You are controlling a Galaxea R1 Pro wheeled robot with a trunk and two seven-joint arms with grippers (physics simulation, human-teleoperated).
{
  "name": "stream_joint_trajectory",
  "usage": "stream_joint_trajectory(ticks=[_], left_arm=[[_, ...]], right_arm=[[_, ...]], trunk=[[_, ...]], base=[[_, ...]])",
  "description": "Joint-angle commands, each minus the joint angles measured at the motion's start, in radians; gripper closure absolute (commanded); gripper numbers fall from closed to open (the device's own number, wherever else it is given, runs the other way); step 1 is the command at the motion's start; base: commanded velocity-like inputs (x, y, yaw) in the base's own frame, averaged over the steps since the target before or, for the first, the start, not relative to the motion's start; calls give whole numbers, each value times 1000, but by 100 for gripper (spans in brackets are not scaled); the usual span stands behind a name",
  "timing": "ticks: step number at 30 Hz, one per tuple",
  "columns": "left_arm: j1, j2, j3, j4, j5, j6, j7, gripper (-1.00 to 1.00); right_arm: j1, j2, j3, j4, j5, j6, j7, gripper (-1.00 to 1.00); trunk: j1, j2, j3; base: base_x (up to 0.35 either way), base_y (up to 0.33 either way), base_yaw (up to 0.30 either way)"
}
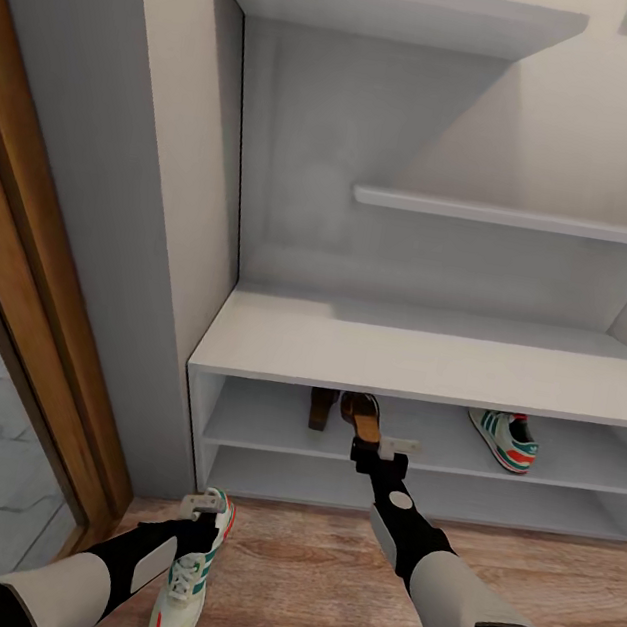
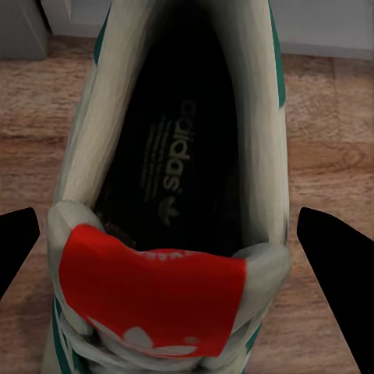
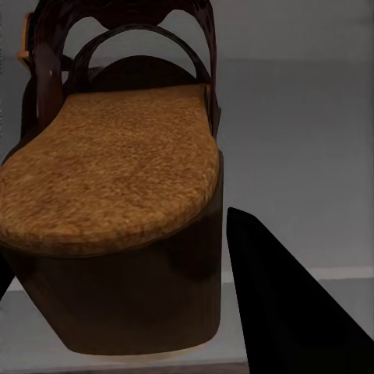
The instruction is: Pick up the two gym shoes and the two sandals from the corridor floor and place them onto the hallstand (shoe rack) in the corridor, making sure they are on the rack and not on the floor. Arrange them so the two gym shoes are next to each other and the two sandals are next to each other.
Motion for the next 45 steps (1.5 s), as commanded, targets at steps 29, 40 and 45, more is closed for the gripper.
stream_joint_trajectory(ticks=[29,40,45], left_arm=[[0,0,0,0,0,0,0,100],[0,0,0,0,0,0,0,100],[0,0,0,0,1,0,0,100]], right_arm=[[-1,22,2,-8,4,-1,-220,100],[-1,35,14,-9,6,2,-158,100],[-2,36,18,-10,6,4,-94,100]], trunk=[[0,0,0],[0,0,0],[0,0,0]], base=[[0,0,0],[0,0,0],[0,0,0]])
